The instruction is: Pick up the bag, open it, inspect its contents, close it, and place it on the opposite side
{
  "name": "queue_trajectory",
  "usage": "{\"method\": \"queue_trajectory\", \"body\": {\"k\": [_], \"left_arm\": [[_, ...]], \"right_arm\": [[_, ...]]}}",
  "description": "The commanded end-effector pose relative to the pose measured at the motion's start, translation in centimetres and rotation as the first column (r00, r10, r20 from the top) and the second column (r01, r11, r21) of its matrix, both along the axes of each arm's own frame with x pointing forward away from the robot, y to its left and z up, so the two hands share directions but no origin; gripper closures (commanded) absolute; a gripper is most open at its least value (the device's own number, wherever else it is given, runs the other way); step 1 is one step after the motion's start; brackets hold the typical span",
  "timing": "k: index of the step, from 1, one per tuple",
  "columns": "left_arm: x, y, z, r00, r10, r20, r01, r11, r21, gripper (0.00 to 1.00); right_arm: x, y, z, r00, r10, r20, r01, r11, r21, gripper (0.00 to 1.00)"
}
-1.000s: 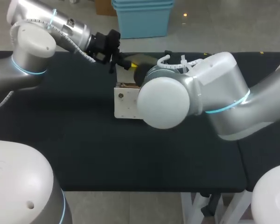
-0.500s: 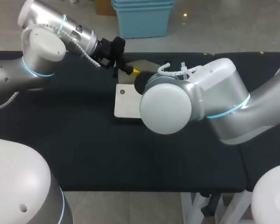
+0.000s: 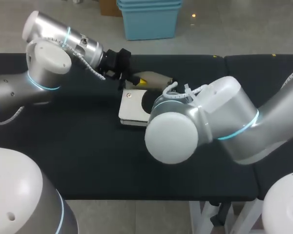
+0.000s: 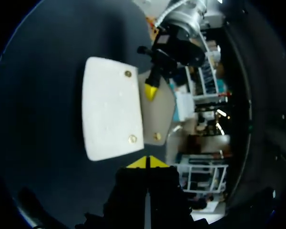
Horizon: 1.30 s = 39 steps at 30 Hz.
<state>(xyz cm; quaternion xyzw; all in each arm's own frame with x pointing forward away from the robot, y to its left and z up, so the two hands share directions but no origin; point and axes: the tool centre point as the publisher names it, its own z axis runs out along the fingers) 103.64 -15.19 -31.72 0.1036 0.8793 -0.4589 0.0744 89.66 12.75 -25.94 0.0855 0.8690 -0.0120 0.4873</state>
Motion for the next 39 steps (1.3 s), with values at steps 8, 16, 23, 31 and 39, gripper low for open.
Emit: {"method": "queue_trajectory", "body": {"k": [8,16,23,31,39], "left_arm": [[0.8,0.2,-0.3,1.000,0.006,-0.008,-0.006,1.000,0.011,1.00],[1.1,0.1,-0.6,0.999,-0.002,-0.033,0.003,0.999,0.035,1.00],[1.5,0.0,-0.9,0.999,-0.035,-0.014,0.036,0.998,0.058,1.00],[1.7,0.1,-1.5,0.999,-0.037,-0.004,0.037,0.998,0.054,1.00],[1.4,-0.4,-1.9,0.999,-0.048,-0.002,0.048,0.998,0.039,1.00]], "right_arm": [[-0.3,1.4,-2.6,0.991,-0.028,0.130,0.039,0.996,-0.085,1.00],[-0.8,2.2,-2.8,0.994,0.039,0.098,-0.035,0.998,-0.044,1.00],[-2.9,3.4,-5.0,0.991,0.130,-0.006,-0.130,0.991,0.017,1.00],[-4.1,3.5,-6.7,0.988,0.151,-0.026,-0.151,0.988,-0.008,0.96],[-3.7,3.9,-8.4,0.989,0.149,-0.019,-0.149,0.989,0.002,0.53]]}}
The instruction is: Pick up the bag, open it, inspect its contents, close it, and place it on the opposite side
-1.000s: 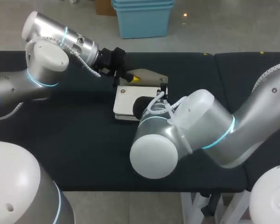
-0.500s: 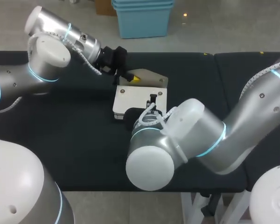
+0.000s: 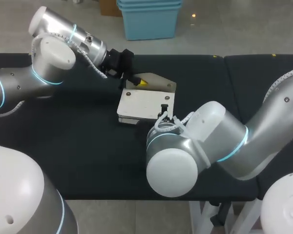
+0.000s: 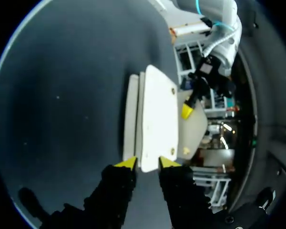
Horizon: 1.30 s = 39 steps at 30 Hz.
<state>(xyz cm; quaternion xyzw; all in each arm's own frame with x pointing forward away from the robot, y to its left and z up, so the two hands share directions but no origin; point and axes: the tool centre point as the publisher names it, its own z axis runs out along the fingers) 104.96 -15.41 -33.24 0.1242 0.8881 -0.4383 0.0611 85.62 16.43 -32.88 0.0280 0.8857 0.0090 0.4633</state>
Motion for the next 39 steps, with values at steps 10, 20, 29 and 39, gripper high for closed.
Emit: {"method": "queue_trajectory", "body": {"k": [10,20,29,39], "left_arm": [[0.0,-0.4,-0.4,1.000,-0.008,-0.009,0.008,1.000,-0.020,1.00],[-0.1,-0.1,-0.5,1.000,-0.008,-0.015,0.007,1.000,-0.025,1.00],[-0.2,0.3,-0.8,1.000,-0.002,-0.022,0.001,1.000,-0.030,1.00],[-0.2,0.4,-0.8,1.000,-0.014,-0.021,0.013,0.999,-0.030,1.00]], "right_arm": [[1.9,0.9,-3.0,0.999,0.022,0.041,-0.023,1.000,0.008,0.59],[3.2,0.5,-4.2,0.999,-0.005,0.033,0.005,1.000,0.001,0.63],[4.5,-0.6,-3.9,0.996,-0.054,0.064,0.053,0.998,0.021,0.72],[4.9,-0.6,-4.5,0.996,-0.056,0.067,0.054,0.998,0.035,1.00]]}}
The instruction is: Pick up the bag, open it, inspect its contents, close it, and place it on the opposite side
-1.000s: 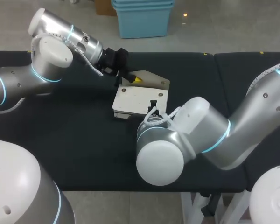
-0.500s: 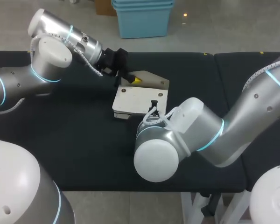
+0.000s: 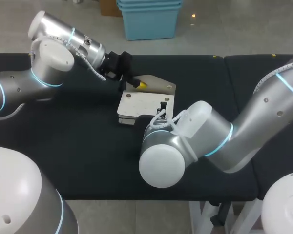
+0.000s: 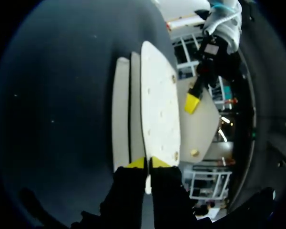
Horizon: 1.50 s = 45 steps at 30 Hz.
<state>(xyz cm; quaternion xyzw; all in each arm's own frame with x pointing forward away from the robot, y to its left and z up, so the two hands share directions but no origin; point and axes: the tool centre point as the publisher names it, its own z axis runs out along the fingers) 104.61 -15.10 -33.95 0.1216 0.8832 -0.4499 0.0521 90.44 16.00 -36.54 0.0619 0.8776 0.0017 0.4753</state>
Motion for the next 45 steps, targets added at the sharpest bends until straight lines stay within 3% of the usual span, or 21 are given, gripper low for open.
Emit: {"method": "queue_trajectory", "body": {"k": [1,13,28,45], "left_arm": [[0.1,0.1,-0.2,1.000,-0.009,0.000,0.009,1.000,-0.008,1.00],[-2.1,0.9,-0.1,0.987,-0.067,0.145,0.079,0.994,-0.078,1.00],[-5.3,0.0,-0.4,0.931,-0.144,0.335,0.135,0.990,0.048,1.00],[-5.6,0.1,-1.6,0.928,-0.134,0.349,0.137,0.990,0.016,1.00]], "right_arm": [[0.1,-0.2,-0.9,0.999,0.010,0.041,-0.011,1.000,0.016,1.00],[0.2,-0.5,-1.0,0.999,-0.023,0.038,0.021,0.999,0.035,1.00],[0.2,-0.5,-1.0,0.999,-0.023,0.038,0.021,0.999,0.035,1.00],[0.2,-0.5,-1.0,0.999,-0.023,0.038,0.021,0.999,0.035,1.00]]}}
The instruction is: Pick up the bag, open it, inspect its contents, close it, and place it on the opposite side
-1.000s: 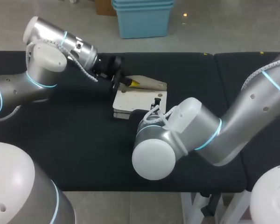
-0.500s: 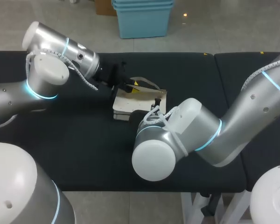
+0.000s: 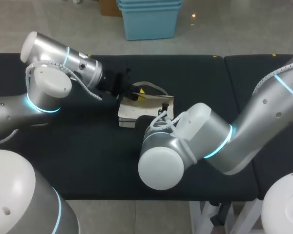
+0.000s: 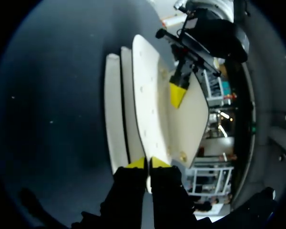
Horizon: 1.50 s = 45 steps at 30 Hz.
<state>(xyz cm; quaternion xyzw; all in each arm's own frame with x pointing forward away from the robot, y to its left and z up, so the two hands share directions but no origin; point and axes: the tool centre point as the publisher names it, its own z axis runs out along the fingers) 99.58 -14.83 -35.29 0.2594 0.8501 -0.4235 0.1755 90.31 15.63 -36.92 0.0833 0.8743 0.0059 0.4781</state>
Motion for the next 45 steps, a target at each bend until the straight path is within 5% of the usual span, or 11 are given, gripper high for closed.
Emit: {"method": "queue_trajectory", "body": {"k": [1,22,25,30,33,45], "left_arm": [[-0.6,-0.1,-0.3,1.000,-0.002,0.002,0.002,1.000,-0.010,1.00],[-0.9,0.4,-0.5,0.996,-0.018,0.088,0.023,0.998,-0.063,1.00],[-1.0,0.4,-0.6,0.994,-0.019,0.104,0.025,0.998,-0.062,0.78],[-1.3,0.4,-0.5,0.989,-0.019,0.149,0.027,0.998,-0.054,0.80],[-1.3,0.5,-0.4,0.987,-0.015,0.160,0.024,0.998,-0.057,0.92],[-1.7,0.8,2.0,0.977,-0.002,0.214,0.017,0.998,-0.067,0.69]], "right_arm": [[0.4,-0.2,-0.6,0.999,0.012,0.030,-0.012,1.000,0.007,1.00],[0.4,-0.2,-0.6,0.999,0.012,0.030,-0.012,1.000,0.007,1.00],[0.4,-0.2,-0.6,0.999,0.012,0.030,-0.012,1.000,0.007,1.00],[0.4,-0.2,-0.6,0.999,0.012,0.030,-0.012,1.000,0.007,1.00],[0.4,-0.2,-0.6,0.999,0.012,0.030,-0.012,1.000,0.007,1.00],[0.4,-0.2,-0.6,0.999,0.012,0.030,-0.012,1.000,0.007,1.00]]}}
